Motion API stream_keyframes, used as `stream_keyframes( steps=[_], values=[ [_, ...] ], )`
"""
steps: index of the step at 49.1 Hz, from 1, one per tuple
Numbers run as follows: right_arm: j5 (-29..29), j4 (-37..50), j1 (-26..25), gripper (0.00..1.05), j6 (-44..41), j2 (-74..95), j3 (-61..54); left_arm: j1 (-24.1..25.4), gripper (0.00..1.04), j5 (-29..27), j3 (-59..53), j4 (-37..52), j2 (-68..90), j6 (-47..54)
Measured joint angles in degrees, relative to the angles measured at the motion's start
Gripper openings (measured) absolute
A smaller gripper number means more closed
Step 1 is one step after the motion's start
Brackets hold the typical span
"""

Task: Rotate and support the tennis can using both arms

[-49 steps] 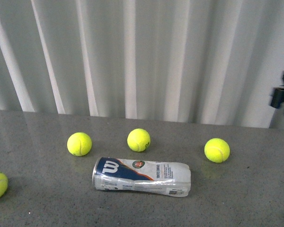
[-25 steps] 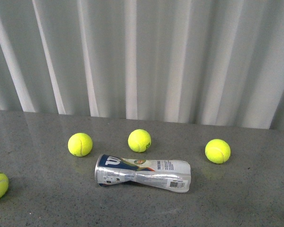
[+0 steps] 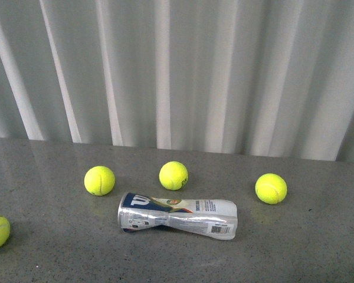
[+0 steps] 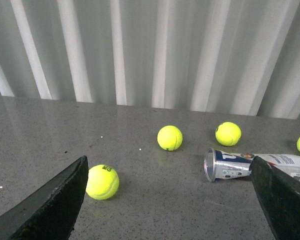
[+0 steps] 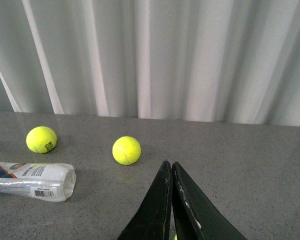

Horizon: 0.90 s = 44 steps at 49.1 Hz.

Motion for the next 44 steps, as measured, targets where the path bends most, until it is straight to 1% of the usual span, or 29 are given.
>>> stream_keyframes(
  steps=[26,44],
  values=[
    [-0.02,-17.03,-0.02,0.03,0.00,-18.34,-0.20,0.00,0.98,0.00,0.00,0.00,0.00,0.00],
    [-0.02,-24.94,-0.02,0.03,0.00,-26.32,-0.20,0.00,0.98,0.00,0.00,0.00,0.00,0.00]
  ],
)
